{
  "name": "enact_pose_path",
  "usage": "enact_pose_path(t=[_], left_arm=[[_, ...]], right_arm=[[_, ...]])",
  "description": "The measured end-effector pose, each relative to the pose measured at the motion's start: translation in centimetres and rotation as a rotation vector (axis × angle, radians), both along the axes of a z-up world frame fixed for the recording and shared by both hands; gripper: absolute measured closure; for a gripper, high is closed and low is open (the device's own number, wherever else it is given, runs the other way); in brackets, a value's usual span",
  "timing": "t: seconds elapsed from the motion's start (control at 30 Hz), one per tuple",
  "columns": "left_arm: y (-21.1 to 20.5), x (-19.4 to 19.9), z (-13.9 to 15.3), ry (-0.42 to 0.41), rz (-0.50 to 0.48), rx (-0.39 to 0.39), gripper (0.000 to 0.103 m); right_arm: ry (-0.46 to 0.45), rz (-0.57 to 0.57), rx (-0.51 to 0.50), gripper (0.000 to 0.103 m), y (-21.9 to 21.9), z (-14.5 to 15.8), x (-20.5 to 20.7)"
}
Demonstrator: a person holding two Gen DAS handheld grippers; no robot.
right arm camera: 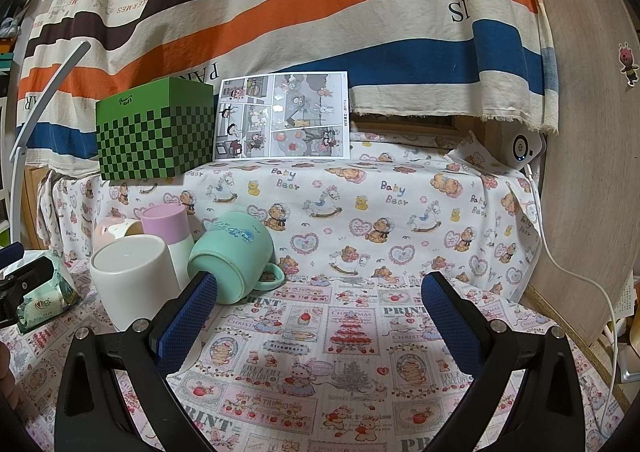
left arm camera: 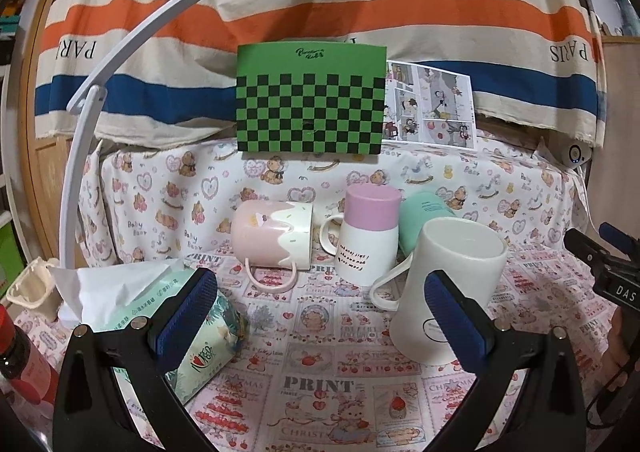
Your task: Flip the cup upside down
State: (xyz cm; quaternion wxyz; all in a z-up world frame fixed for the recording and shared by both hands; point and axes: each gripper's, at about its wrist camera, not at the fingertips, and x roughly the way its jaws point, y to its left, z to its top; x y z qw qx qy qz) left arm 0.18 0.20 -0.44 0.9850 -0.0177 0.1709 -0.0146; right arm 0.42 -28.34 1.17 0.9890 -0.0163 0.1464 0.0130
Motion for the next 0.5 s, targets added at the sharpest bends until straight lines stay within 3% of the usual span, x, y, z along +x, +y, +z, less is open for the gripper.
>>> enact_pose_path(t=[0.27,0.5], left_arm=[[-1.01,-0.90,0.33,-0.046,-0.015,0.048,0.000],[-0.54,-0.81,0.27,-0.040,-0.009,0.033,0.000]], right_arm=[[0.000,0.001,0.000,0.000,0.00,-0.01,-0.02],[0.000,0.001,0.000,0.000,0.00,-0.01,-0.01]])
